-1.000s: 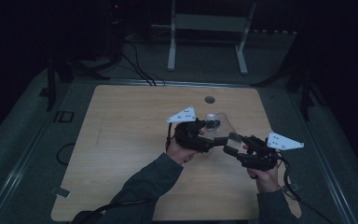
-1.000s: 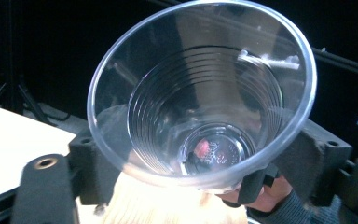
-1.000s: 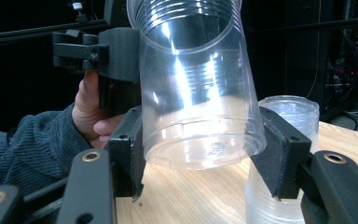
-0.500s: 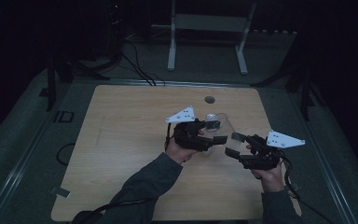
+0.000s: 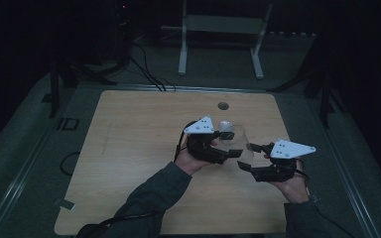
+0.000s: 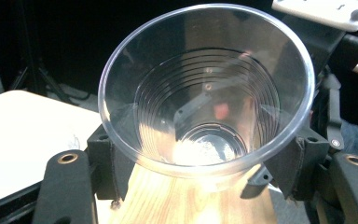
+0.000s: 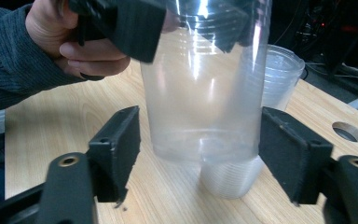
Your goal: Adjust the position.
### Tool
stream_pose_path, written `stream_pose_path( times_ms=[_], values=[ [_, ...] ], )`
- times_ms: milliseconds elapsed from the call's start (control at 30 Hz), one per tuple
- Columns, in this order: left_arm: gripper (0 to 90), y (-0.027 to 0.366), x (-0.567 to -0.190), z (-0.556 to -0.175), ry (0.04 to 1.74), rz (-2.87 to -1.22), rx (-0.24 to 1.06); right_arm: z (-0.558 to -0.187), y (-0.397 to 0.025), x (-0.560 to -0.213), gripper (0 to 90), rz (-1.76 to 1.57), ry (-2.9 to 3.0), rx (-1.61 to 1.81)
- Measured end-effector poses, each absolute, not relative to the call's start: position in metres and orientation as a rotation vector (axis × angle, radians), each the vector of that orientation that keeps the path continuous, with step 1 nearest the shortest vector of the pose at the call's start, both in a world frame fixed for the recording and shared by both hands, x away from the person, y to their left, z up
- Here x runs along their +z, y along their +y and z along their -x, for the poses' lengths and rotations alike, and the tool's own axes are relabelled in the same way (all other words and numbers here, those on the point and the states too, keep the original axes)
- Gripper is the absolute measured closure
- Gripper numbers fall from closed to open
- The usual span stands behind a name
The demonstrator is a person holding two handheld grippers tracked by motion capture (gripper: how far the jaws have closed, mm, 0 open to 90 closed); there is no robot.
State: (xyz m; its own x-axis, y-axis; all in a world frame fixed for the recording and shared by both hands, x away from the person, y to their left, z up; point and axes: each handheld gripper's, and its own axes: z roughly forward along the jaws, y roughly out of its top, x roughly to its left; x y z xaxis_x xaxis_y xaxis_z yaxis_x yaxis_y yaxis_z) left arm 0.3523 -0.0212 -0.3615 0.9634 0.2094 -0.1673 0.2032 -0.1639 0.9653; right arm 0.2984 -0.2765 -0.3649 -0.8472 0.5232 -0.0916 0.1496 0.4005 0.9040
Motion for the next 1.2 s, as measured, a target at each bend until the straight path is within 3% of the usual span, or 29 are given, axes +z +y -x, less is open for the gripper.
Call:
stream_pose_path(
  times_ms=[200, 433, 867, 1033, 1200],
  values=[
    [30.8, -0.023, -0.361, -0.351, 0.314, -1.756, 0.021, -0.299, -0.273, -0.367, 40.3, -0.577, 2.302, 1.411],
    [22.3, -0.021, -0.36, -0.352, 0.354, -1.666, 0.004, -0.3, -0.273, -0.37, 41.0, -0.609, 2.255, 1.486],
    [26.5, -0.017, -0.359, -0.353, 0.358, -1.605, -0.028, -0.302, -0.27, -0.378, 40.8, -0.627, 2.261, 1.575],
    [29.1, -0.017, -0.358, -0.351, 0.344, -1.623, -0.002, -0.3, -0.27, -0.375, 29.3, -0.63, 2.303, 1.478],
    [29.6, -0.017, -0.357, -0.351, 0.343, -1.644, 0.019, -0.298, -0.274, -0.372, 25.9, -0.625, 2.31, 1.441]
  ],
)
